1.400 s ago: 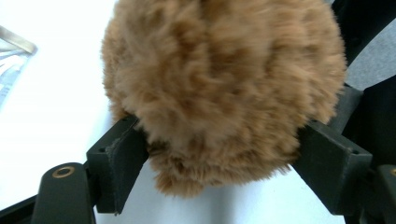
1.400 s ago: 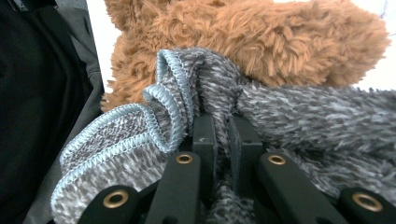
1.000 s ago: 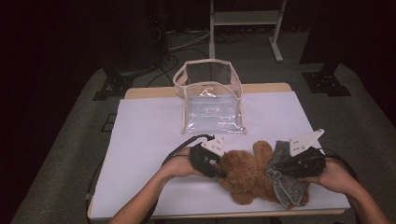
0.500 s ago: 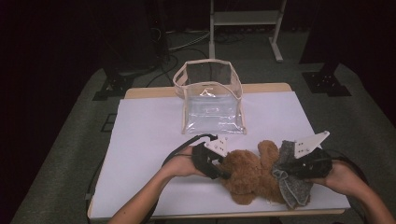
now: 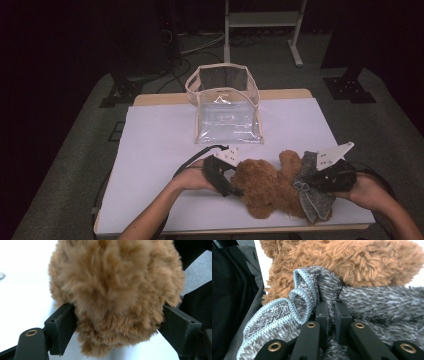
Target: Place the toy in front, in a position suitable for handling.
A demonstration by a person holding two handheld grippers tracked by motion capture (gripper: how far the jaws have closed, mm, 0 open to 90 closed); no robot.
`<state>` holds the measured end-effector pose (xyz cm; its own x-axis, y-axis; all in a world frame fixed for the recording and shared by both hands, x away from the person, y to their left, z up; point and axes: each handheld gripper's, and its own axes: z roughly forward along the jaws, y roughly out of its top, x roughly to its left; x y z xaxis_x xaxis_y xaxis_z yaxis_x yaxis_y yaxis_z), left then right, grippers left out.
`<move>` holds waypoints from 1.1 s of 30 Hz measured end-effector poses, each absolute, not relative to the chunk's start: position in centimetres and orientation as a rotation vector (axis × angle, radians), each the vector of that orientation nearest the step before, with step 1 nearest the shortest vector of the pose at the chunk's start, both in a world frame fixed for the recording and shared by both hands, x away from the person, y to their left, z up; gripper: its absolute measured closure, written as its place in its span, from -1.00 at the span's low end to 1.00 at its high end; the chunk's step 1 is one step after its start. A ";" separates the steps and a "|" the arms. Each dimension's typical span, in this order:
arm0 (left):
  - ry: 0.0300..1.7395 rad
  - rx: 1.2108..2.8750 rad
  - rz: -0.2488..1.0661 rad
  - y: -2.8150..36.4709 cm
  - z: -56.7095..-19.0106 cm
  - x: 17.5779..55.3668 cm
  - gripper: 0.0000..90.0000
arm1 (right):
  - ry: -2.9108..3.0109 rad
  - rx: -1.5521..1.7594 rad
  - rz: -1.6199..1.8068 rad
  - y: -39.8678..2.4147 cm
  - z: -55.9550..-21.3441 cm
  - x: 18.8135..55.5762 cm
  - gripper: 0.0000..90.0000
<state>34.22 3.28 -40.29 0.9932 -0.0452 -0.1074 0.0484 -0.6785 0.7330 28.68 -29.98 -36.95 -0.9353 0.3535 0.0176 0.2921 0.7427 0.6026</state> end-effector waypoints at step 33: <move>0.094 2.334 -0.076 7.3 -34.6 32.7 0.31 | 2.775 0.425 1.235 -24.1 -36.8 30.2 0.84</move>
